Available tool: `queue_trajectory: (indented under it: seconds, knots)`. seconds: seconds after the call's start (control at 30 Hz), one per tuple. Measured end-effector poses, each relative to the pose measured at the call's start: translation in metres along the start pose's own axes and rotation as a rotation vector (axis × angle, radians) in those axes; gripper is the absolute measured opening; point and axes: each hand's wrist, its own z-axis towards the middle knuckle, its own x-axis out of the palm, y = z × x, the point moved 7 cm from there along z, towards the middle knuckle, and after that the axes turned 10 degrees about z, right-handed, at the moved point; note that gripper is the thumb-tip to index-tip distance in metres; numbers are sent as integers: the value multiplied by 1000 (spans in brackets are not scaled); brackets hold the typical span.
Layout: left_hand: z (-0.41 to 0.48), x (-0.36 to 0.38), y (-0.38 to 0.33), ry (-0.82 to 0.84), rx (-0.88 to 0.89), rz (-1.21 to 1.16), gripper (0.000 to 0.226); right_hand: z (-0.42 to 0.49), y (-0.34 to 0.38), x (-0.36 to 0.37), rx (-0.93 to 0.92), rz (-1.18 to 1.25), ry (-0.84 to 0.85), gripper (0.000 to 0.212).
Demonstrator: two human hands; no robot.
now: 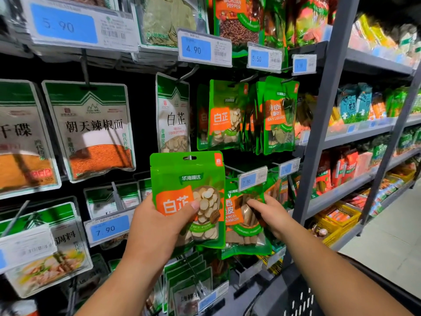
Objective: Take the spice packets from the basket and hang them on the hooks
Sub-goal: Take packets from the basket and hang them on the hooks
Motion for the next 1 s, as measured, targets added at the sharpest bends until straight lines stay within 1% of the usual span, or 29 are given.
queue_trajectory:
  seconds: [0.03, 0.07, 0.13, 0.17, 0.23, 0.27, 0.33, 0.4, 0.5, 0.57, 0.63, 0.67, 0.73, 0.83, 0.93, 1.0]
  knots:
    - [-1, 0, 1, 2, -3, 1, 37, -5, 1, 0, -7, -11, -7, 56]
    - [-1, 0, 2, 1, -4, 6, 33, -5, 1, -3, -26, -21, -22, 56]
    - [-3, 2, 6, 4, -5, 6, 25, -10, 3, -9, -47, -21, -60, 33]
    - [-5, 4, 8, 10, -8, 6, 24, -12, 1, -15, -42, -28, -94, 31]
    - [-8, 10, 12, 28, -10, 17, 23, -21, 1, -24, -55, -41, -159, 39]
    - [-10, 14, 12, 36, -9, 22, 24, -25, 3, -27, -90, -40, -175, 41]
    - [-11, 23, 14, 59, -3, 22, 27, -39, 5, -26, -129, 13, -179, 37]
    - [-12, 35, 16, 99, 3, 8, 23, -59, 14, -11, -166, 106, -141, 37]
    - [-15, 57, 19, 168, -16, -25, 22, -87, 24, 15, -162, 303, 46, 49]
    - [-16, 70, 22, 192, -28, -50, 23, -103, 31, 25, -178, 369, 129, 44]
    - [-17, 83, 25, 209, -29, -55, 21, -114, 36, 27, -206, 386, 142, 31]
    - [-18, 88, 26, 215, -25, -52, 20, -117, 36, 25, -211, 389, 127, 25]
    - [-18, 97, 30, 242, -11, -44, 18, -120, 32, 18, -196, 392, 86, 22]
    - [-19, 107, 38, 323, 5, 29, 17, -118, 20, 2, -149, 407, 24, 24]
    - [-15, 114, 59, 422, -54, 39, 12, -116, 6, -21, -107, 466, -47, 30]
    - [-3, 111, 77, 391, -58, 137, 10, -115, -3, -38, -87, 508, -92, 33]
